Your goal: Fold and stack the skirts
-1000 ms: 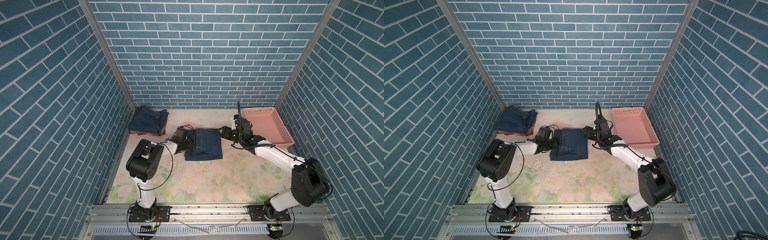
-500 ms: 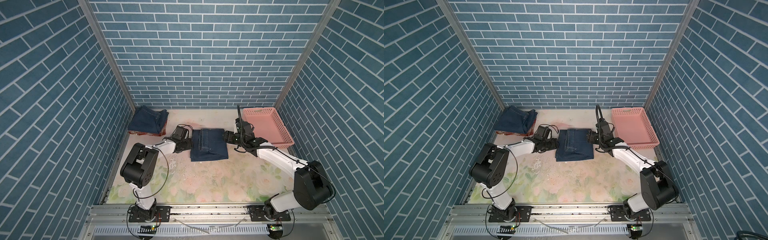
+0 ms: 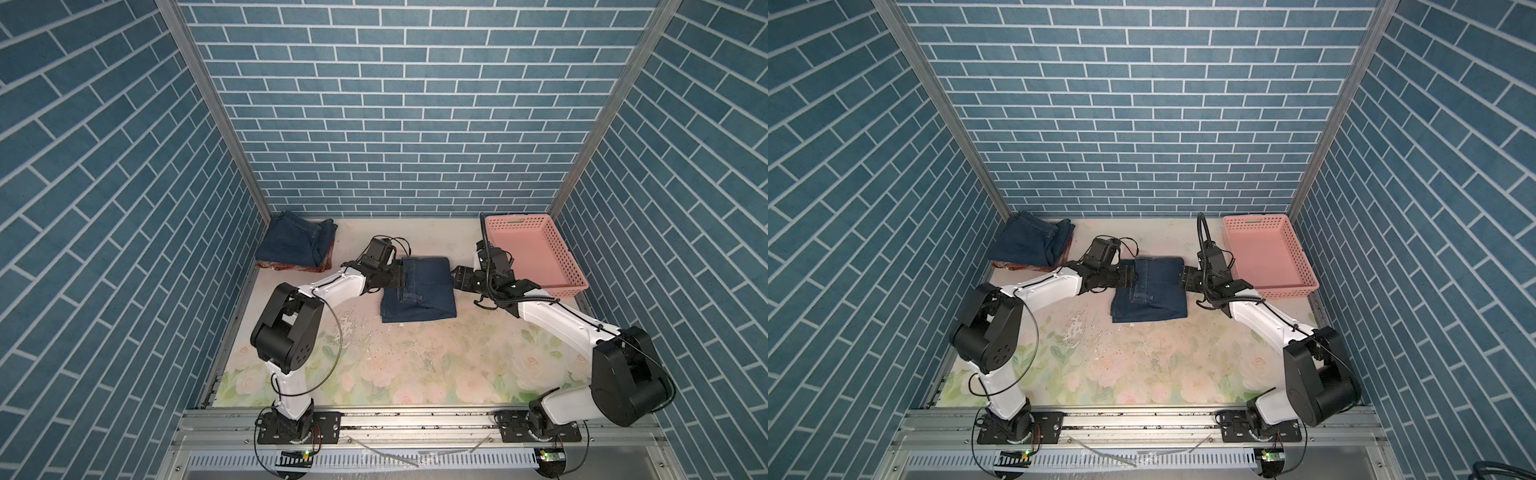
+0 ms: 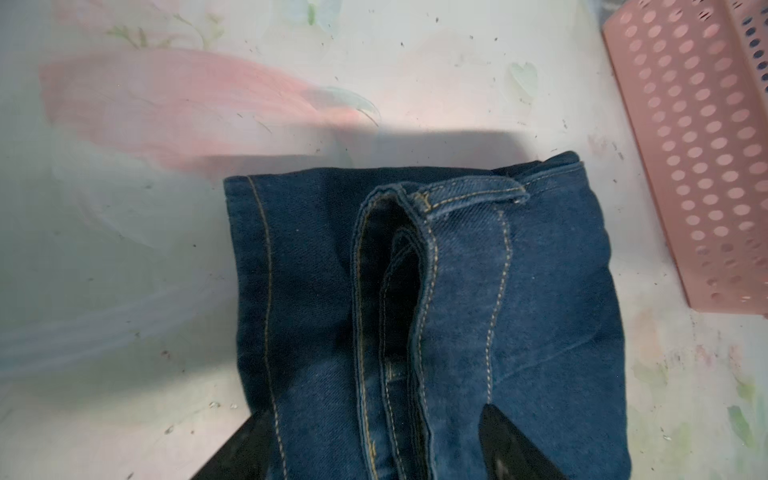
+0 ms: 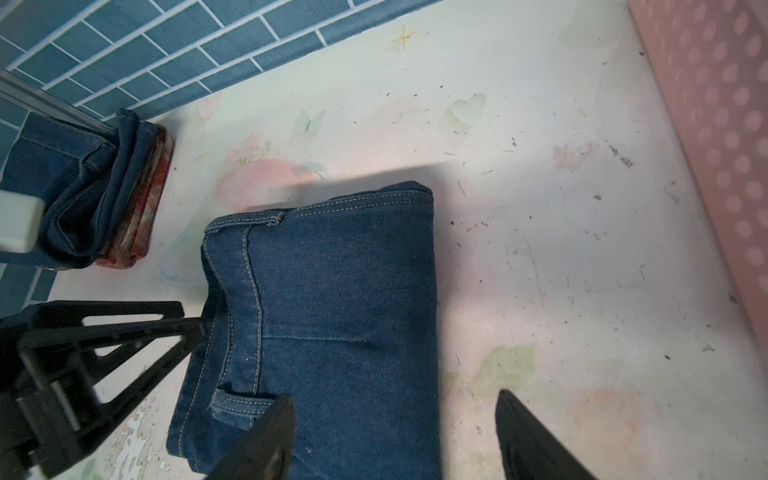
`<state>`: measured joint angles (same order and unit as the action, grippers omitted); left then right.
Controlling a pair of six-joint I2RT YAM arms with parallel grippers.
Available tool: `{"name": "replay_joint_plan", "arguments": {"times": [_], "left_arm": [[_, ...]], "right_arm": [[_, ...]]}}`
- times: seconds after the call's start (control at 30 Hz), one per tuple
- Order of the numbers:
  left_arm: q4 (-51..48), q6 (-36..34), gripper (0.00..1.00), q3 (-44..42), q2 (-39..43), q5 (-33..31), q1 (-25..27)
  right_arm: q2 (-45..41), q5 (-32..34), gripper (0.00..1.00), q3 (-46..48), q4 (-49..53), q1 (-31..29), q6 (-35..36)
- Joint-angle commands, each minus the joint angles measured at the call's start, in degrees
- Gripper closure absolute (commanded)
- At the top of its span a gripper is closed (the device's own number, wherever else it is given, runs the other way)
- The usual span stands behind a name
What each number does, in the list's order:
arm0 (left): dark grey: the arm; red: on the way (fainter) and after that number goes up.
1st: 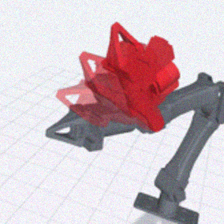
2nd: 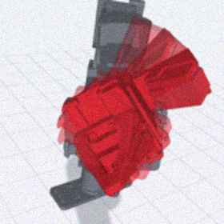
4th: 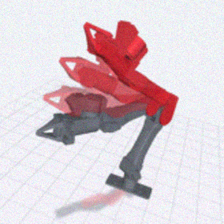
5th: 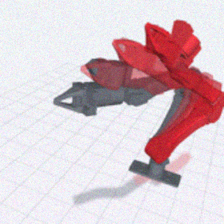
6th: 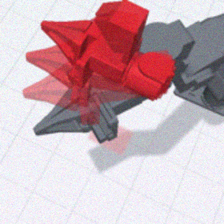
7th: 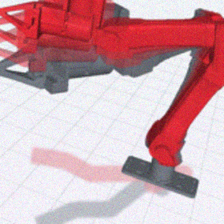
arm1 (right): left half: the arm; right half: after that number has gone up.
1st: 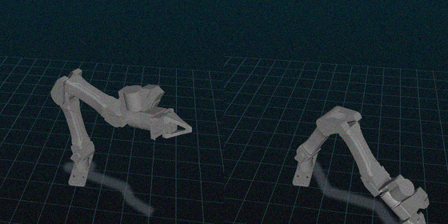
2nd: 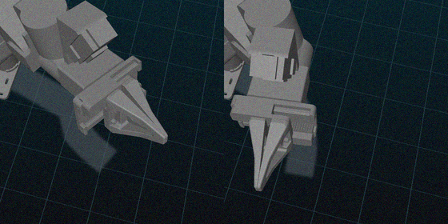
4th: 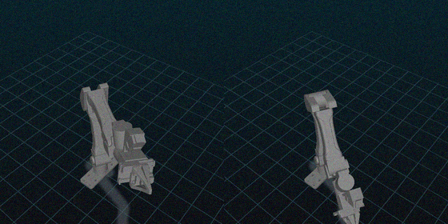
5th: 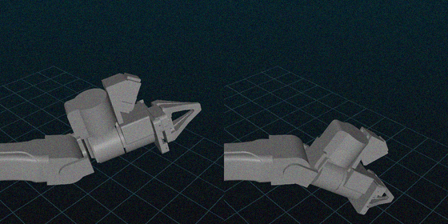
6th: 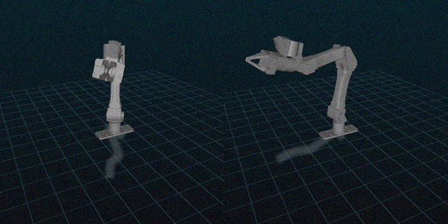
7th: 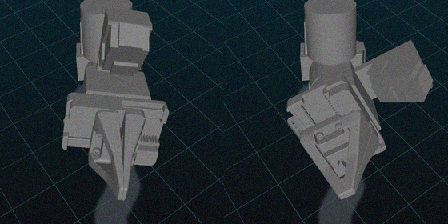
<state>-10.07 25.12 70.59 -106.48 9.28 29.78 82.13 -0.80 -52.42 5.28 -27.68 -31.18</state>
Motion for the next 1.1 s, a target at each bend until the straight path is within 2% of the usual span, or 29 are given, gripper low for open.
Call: {"name": "replay_joint_plan", "arguments": {"times": [0.0,0.2,0.3,0.4,0.47,0.63,0.7,0.9,1.07], "left_arm": [[-1.20,-0.76,0.21,2.67,-2.98,0.46,1.25],[0.16,-0.35,0.22,6.25,-8.52,1.95,1.29],[2.09,0.83,0.26,7.06,-10.69,3.94,1.58],[3.35,1.53,0.34,7.82,-12.45,5.54,1.98],[4.35,2.03,0.47,8.16,-13.16,6.60,2.10],[4.60,3.36,0.90,10.91,-13.24,8.02,2.68],[3.73,3.77,1.00,12.73,-12.65,8.18,3.14],[1.64,6.21,1.00,16.75,-10.14,8.06,4.94],[2.31,9.00,1.00,15.53,-6.69,7.27,5.68]], "right_arm": [[-2.29,0.81,0.25,1.78,0.08,0.44,1.82],[-3.78,0.80,0.25,2.64,0.18,0.61,2.44],[-4.57,0.92,0.25,3.27,0.07,0.57,2.48],[-5.39,1.15,0.25,3.64,0.30,0.70,2.70],[-5.87,1.21,0.25,3.88,0.35,0.75,2.88],[-7.02,1.82,0.25,4.41,0.32,0.96,3.27],[-7.37,2.34,0.25,4.61,0.60,1.14,3.48],[-9.15,3.07,0.25,5.81,1.02,1.89,3.88],[-9.80,3.87,0.25,6.28,1.20,2.04,5.14]]}}
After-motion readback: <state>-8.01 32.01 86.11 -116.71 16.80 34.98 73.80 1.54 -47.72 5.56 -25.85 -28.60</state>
